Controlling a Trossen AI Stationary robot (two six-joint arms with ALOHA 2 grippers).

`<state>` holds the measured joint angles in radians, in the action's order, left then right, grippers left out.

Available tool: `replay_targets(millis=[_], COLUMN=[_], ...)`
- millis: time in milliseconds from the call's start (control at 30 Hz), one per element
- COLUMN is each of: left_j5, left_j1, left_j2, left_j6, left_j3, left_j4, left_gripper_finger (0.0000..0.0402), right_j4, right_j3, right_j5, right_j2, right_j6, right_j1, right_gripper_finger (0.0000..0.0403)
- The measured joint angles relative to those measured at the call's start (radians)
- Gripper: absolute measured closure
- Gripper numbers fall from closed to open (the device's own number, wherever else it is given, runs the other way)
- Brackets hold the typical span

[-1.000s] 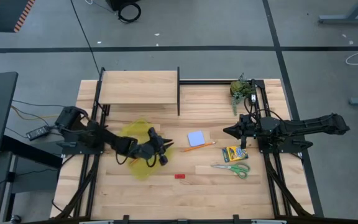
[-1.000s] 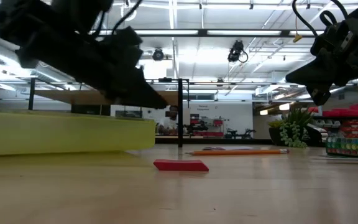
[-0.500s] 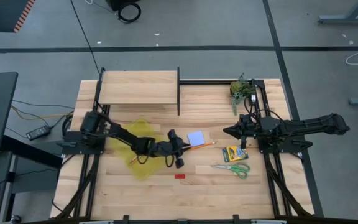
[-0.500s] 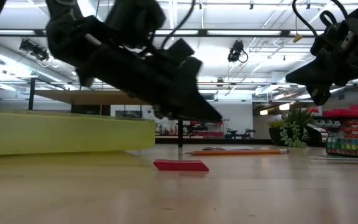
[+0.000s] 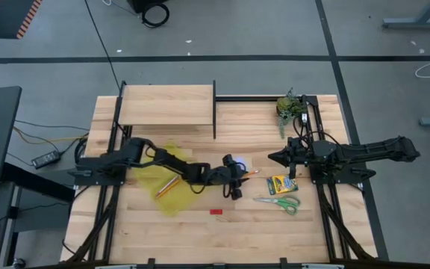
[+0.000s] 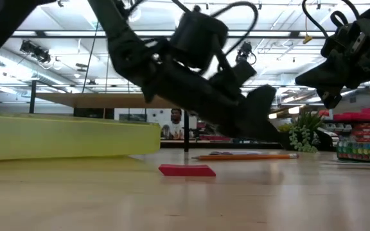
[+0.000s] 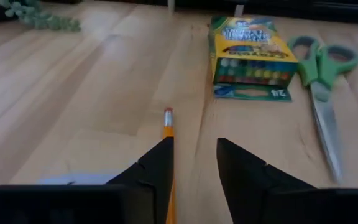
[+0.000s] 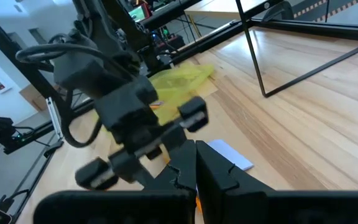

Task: Pack school essentials
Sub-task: Put the orange pencil into the yellow supply box

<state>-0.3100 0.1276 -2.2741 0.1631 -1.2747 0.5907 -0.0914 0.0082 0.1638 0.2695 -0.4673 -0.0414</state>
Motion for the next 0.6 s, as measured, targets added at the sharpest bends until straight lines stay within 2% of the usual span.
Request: replay_targets(millis=[233,433,600], left_j5=[0.02,0.09,0.095], left_j1=[-0.039,-0.065,-0.064], left_j2=[-0.078,-0.128,-0.172], left_j6=[-0.004,-0.072,-0.094], left_j3=[-0.088,-0.164,-0.233], left_j4=[-0.005,-0.01,-0.07], left_gripper_finger=[0.026,0.027,0.0277], right_j4=[0.0,0.0,0.0], right_j3=[0.0,0.0,0.0], right_j5=[0.0,0.0,0.0], right_j2=[0.0,0.0,0.0], right_j6=[0.0,0.0,0.0], right_j1=[0.0,0.0,0.0], right_gripper_finger=[0.0393,0.0393,0.0393])
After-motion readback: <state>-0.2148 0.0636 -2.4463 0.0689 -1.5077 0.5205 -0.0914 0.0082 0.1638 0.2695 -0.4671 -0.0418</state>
